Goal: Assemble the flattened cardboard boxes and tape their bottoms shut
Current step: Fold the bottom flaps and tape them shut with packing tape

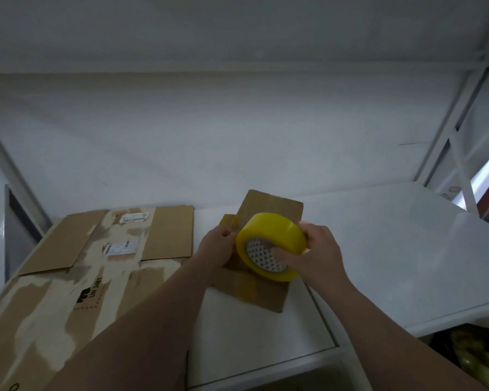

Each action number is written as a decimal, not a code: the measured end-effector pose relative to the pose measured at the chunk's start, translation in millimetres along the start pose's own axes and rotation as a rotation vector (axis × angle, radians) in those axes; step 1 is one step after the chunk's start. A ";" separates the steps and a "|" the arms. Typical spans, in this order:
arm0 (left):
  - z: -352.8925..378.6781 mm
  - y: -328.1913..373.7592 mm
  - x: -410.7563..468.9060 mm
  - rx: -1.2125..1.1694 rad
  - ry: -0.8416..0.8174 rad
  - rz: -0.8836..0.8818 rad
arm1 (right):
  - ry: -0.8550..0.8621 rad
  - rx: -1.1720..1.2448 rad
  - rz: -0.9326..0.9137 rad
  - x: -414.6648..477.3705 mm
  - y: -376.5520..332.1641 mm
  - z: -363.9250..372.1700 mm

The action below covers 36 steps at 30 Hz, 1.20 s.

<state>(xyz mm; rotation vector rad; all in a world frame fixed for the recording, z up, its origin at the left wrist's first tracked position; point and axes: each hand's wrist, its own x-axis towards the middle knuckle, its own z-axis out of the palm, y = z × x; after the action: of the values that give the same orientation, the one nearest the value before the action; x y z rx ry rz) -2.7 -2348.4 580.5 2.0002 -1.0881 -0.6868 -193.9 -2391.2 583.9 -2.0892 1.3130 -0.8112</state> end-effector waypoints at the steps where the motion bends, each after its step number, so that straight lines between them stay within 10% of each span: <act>1: 0.9 -1.8 -0.1 0.007 0.000 -0.003 | -0.009 0.036 0.043 -0.8 5.9 1.9; 29: 10.3 -6.2 -77.4 0.060 0.080 0.080 | 0.118 -0.007 0.135 -55.0 -6.2 -14.2; 36: -11.3 -14.0 -81.1 -0.265 0.174 -0.052 | 0.124 -0.219 0.027 -59.2 -23.9 -49.7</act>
<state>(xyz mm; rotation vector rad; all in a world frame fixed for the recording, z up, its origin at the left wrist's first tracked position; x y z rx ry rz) -28.1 -2269.4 584.0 1.8265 -0.8015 -0.6353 -236.3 -2334.0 622.2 -2.2133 1.5543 -0.8286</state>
